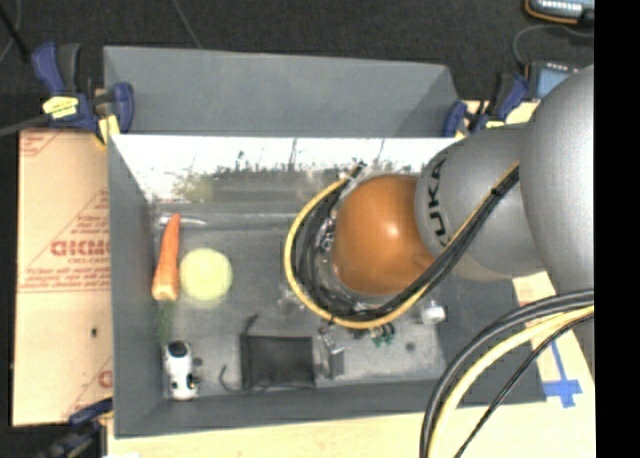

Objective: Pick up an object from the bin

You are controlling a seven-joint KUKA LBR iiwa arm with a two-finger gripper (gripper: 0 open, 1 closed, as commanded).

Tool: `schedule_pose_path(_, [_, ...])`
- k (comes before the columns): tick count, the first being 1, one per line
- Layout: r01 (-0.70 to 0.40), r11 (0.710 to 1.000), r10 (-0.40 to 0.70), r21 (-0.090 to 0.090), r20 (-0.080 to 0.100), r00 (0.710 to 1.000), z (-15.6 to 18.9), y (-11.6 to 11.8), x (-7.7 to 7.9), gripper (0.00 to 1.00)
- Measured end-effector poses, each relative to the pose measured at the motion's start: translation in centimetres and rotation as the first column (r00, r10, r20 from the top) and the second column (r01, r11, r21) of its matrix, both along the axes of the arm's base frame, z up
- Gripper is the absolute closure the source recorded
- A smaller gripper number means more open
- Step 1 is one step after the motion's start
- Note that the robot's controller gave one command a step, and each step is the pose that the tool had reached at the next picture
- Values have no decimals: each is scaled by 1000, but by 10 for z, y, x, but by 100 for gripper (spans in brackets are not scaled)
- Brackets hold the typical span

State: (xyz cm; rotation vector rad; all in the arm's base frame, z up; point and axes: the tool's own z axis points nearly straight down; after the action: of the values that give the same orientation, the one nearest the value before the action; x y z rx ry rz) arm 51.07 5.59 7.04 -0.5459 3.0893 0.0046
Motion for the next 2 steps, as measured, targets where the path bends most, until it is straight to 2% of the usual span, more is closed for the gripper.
schedule_pose_path(1, [2, 1000, -2, 1, 1, 1000, 0, 0, 0, 100])
schedule_pose_path(2, [3, 1000, -3, 1, 1, 1000, 0, 0, 0, 100])
